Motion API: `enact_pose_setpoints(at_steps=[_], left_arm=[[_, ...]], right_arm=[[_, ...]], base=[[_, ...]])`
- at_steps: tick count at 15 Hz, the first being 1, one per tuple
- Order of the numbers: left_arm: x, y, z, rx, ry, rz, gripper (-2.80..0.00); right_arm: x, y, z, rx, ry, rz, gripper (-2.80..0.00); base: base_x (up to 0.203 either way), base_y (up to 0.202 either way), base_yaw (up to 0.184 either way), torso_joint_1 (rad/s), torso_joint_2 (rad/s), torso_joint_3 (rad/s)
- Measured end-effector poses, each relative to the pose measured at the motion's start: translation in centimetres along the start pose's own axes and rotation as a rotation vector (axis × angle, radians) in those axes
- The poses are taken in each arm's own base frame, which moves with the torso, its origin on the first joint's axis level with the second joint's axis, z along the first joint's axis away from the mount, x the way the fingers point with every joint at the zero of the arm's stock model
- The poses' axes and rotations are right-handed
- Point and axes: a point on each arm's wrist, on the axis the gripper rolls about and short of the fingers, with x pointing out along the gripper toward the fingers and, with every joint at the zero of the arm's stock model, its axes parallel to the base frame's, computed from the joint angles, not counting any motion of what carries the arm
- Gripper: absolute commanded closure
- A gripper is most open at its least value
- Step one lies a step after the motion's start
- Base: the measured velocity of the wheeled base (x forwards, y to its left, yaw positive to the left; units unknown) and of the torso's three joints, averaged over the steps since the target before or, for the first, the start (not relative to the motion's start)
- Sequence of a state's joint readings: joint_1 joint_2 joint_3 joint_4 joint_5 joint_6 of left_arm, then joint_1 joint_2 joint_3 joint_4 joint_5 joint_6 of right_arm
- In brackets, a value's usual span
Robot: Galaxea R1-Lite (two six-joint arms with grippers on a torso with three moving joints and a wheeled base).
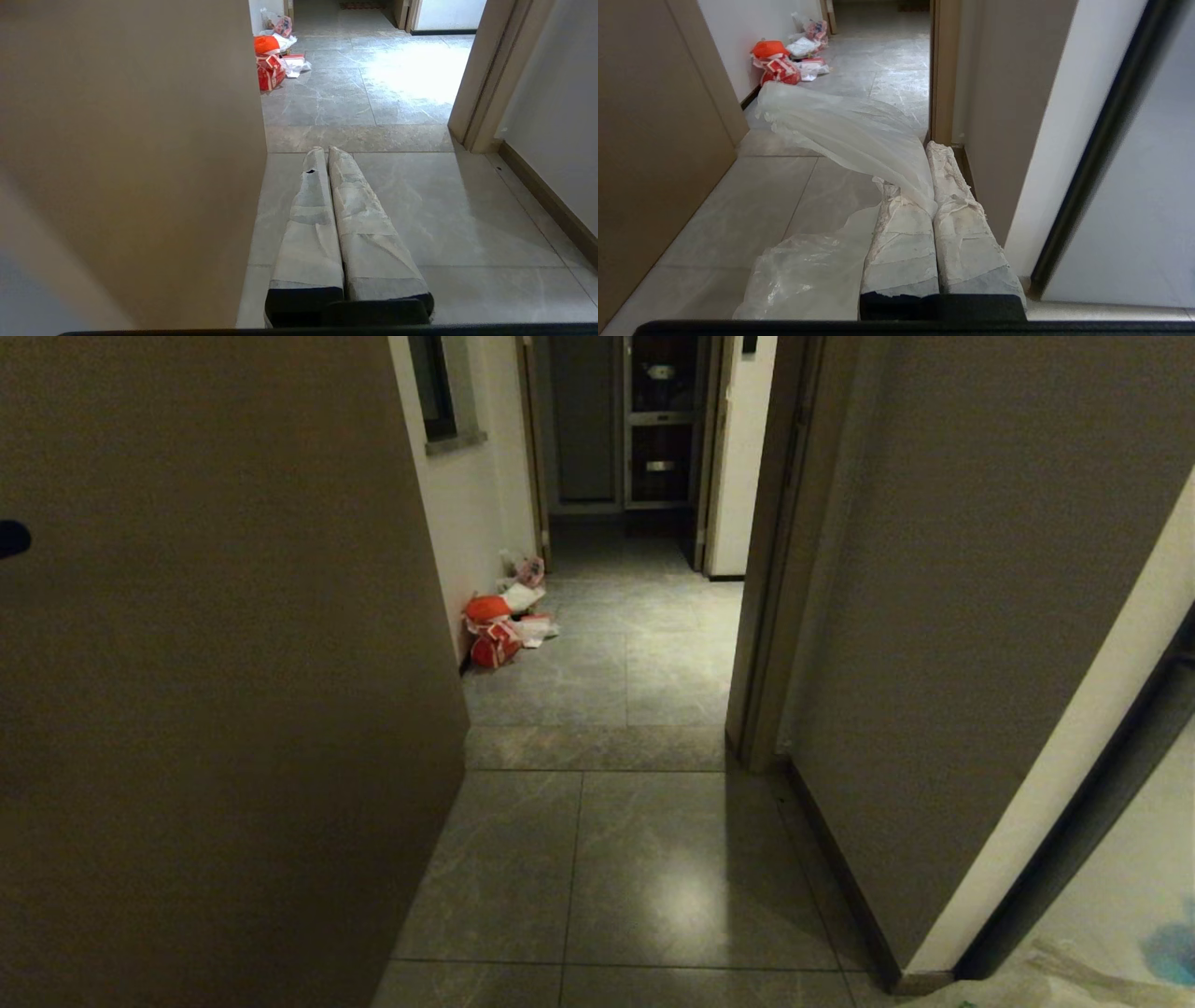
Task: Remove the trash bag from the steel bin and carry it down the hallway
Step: Put the trash bag at the door
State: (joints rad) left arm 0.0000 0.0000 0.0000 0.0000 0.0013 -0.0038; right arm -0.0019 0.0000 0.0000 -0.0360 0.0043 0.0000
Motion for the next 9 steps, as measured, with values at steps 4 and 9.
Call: enact_pose_setpoints(at_steps=[4, 9], left_arm=[[0.00, 0.00, 0.00, 0.000, 0.000, 0.000, 0.00], [0.00, 0.00, 0.00, 0.001, 0.000, 0.000, 0.00]], right_arm=[[0.00, 0.00, 0.00, 0.000, 0.000, 0.000, 0.00], [0.00, 0.00, 0.01, 0.000, -0.001, 0.000, 0.00]], base=[[0.193, 0.000, 0.000, 0.003, 0.00, 0.001], [0.191, 0.000, 0.000, 0.005, 0.00, 0.003]])
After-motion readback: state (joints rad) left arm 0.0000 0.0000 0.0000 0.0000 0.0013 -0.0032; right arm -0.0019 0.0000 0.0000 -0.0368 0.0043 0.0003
